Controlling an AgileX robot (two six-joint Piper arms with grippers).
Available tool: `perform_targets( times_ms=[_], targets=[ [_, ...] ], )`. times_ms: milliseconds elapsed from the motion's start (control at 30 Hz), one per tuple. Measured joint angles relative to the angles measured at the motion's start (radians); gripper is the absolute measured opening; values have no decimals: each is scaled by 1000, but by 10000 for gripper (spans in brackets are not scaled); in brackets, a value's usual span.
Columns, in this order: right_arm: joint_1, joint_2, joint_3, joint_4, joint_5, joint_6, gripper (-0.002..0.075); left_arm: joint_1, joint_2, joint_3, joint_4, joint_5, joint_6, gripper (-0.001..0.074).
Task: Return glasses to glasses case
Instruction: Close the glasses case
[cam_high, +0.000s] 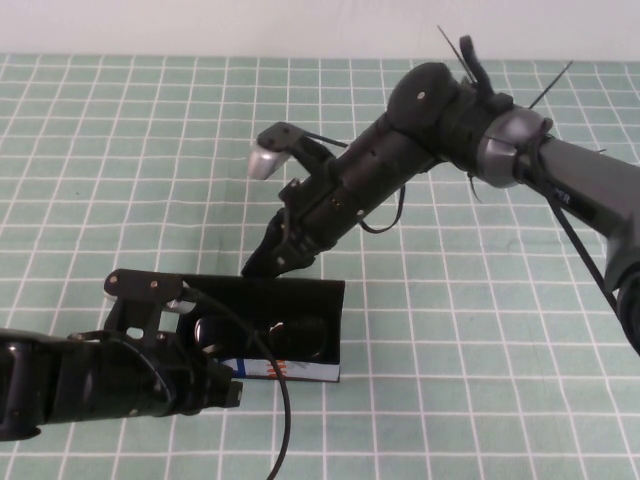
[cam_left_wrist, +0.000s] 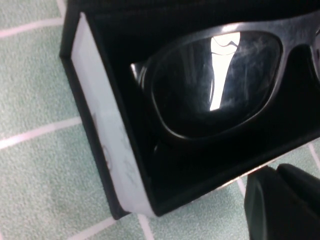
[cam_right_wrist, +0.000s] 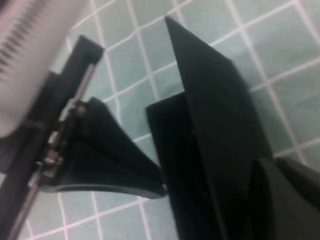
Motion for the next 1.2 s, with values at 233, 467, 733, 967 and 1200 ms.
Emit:
perform_targets(
  times_ms=[233, 467, 733, 967, 1200],
  targets=[
    [36, -21, 0, -52, 2, 43, -11, 0, 0, 0, 0, 0, 2, -2],
    [54, -21, 0, -85, 3, 57, -11, 0, 0, 0, 0, 0, 2, -2],
    [60, -14, 0, -114, 4, 134, -11, 0, 0, 0, 0, 4, 2, -2],
    [60, 11, 0, -135, 4, 182, -11, 0, 0, 0, 0, 4, 2, -2],
    [60, 31, 0, -141, 4, 207, -11, 0, 0, 0, 0, 4, 2, -2]
  ],
)
